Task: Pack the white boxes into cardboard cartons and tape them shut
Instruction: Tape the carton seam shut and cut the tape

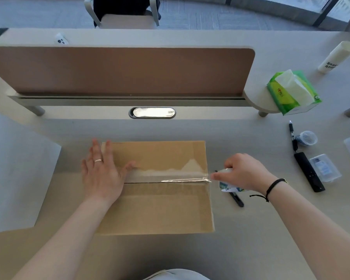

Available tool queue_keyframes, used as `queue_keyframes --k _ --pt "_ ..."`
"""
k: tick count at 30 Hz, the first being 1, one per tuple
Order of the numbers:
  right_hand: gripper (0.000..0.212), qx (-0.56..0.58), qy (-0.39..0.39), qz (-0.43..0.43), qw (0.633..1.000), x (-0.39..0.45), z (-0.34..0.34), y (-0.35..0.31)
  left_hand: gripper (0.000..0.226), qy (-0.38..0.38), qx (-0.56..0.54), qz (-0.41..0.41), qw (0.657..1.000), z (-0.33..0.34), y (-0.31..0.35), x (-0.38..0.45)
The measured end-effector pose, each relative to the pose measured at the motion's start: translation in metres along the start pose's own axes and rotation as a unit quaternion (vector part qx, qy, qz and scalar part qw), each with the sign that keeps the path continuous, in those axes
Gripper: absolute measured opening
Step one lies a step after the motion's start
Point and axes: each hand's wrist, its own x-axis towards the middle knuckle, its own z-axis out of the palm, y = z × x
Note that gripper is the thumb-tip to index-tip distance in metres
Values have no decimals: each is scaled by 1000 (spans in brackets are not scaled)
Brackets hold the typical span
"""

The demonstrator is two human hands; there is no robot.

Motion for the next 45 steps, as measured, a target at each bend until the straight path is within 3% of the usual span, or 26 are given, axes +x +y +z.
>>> queue_keyframes --k 4,8,14,21,28,41,45 --pt "63 -8 -1 6 1000 -1 3 1 94 -69 18 135 988 10 41 -28" --pt "64 -10 8 4 1000 -3 4 1 91 -155 56 254 953 22 91 -60" --pt "63 -70 36 -12 997 -9 -1 -7 99 -176 90 339 920 32 125 -71" --pt "58 -71 37 -11 997 -7 2 -5 100 -177 129 350 911 31 136 -72" --pt "51 147 -4 12 989 2 17 23 99 -200 155 341 905 25 146 -71" --pt "57 191 13 1 982 10 35 42 89 -150 98 379 908 40 154 -80" --pt "50 287 -2 -6 958 11 36 57 84 -156 89 362 915 34 166 -75"
